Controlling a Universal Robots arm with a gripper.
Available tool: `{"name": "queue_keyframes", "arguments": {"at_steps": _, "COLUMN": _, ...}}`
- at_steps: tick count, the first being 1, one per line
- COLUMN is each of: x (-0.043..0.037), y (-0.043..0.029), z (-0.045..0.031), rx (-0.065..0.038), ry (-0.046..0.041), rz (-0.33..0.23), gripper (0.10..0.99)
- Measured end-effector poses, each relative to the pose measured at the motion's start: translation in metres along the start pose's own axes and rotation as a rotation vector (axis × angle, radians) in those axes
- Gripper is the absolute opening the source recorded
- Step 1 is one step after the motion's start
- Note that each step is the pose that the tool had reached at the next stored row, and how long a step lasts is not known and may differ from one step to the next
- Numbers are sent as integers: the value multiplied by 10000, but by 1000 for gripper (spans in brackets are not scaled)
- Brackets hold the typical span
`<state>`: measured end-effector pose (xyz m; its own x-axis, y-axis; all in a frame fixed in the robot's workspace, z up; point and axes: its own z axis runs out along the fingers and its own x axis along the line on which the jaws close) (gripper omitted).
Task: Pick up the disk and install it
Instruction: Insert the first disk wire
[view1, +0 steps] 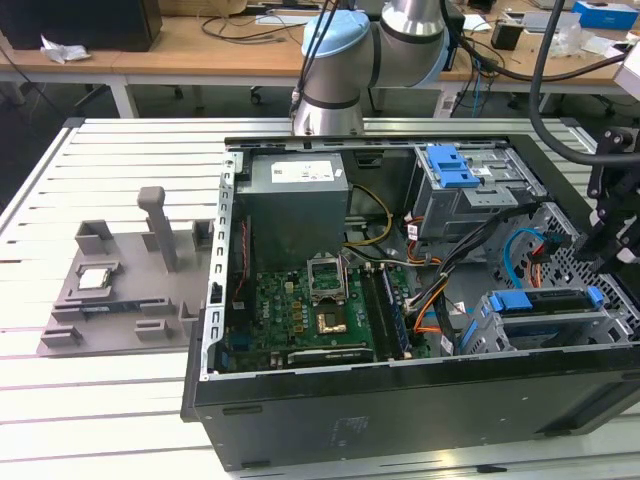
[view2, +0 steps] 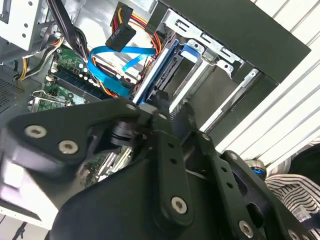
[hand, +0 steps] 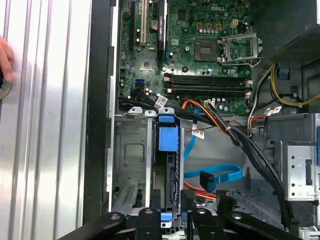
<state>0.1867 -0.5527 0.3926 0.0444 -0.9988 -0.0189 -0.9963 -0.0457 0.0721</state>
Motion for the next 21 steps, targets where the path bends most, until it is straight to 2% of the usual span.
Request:
{"name": "queue_keyframes", "arguments": {"at_steps": 2, "x": -41, "y": -10, "z": 4, "rx": -1, "ry": 0, "rz": -2, "gripper": 302}}
{"name": "queue_keyframes", "arguments": {"at_steps": 3, "x": -112, "y": -29, "z": 10, "rx": -1, "ry": -1, "rz": 0, "gripper": 302}}
{"name": "queue_keyframes", "arguments": {"at_steps": 5, "x": -200, "y": -44, "z": 26, "rx": -1, "ry": -2, "rz": 0, "gripper": 302}}
{"name": "queue_keyframes", "arguments": {"at_steps": 8, "x": -495, "y": -124, "z": 132, "rx": -4, "ry": 3, "rz": -1, "gripper": 302}}
{"name": "queue_keyframes", "arguments": {"at_steps": 10, "x": -589, "y": -153, "z": 172, "rx": -5, "ry": 13, "rz": 2, "gripper": 302}}
{"name": "queue_keyframes", "arguments": {"at_steps": 13, "x": -650, "y": -181, "z": 230, "rx": -9, "ry": 29, "rz": 2, "gripper": 302}}
{"name": "queue_keyframes", "arguments": {"at_steps": 19, "x": -647, "y": -195, "z": 353, "rx": -8, "ry": 39, "rz": 23, "gripper": 302}}
{"name": "queue_keyframes", "arguments": {"at_steps": 20, "x": -647, "y": -197, "z": 362, "rx": -9, "ry": 67, "rz": 39, "gripper": 302}}
{"name": "queue_keyframes", "arguments": {"at_steps": 21, "x": -648, "y": -197, "z": 362, "rx": -12, "ry": 135, "rz": 57, "gripper": 302}}
